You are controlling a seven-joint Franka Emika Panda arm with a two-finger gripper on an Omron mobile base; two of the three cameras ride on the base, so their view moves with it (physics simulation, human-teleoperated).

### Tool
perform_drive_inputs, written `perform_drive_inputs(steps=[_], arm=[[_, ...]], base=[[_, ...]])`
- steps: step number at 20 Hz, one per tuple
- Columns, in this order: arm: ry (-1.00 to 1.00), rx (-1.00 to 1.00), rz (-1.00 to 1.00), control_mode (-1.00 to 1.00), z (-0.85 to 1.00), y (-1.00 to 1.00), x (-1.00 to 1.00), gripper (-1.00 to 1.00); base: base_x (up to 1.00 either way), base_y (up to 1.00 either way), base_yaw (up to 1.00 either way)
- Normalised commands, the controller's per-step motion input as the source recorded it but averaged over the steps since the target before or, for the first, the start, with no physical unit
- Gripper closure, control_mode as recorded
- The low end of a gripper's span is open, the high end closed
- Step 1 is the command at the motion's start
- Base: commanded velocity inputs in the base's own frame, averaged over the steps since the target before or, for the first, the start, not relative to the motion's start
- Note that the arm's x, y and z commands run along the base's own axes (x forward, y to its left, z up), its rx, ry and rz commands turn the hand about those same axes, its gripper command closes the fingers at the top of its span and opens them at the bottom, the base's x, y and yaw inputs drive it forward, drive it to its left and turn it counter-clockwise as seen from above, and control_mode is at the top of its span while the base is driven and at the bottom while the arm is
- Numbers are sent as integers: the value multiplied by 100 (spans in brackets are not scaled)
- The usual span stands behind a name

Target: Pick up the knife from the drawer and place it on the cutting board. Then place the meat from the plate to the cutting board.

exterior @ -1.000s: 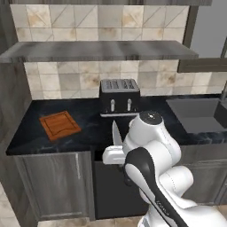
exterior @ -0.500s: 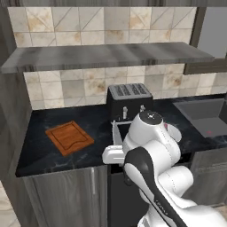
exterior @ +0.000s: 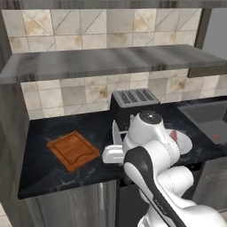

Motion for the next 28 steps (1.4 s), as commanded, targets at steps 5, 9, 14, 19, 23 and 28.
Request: perform_drive_inputs(steps=[5, 9, 14, 19, 23, 28], arm=[[0, 0, 0, 100, 0, 0, 0, 100], [0, 0, 0, 100, 0, 0, 0, 100], [0, 0, 0, 100, 0, 0, 0, 100], [0, 0, 0, 100, 0, 0, 0, 100], [0, 0, 0, 100, 0, 0, 0, 100], [0, 0, 0, 100, 0, 0, 0, 100]], base=[[44, 24, -13], [44, 25, -10], [30, 19, -2], [25, 30, 0], [27, 21, 0], [35, 19, 0]])
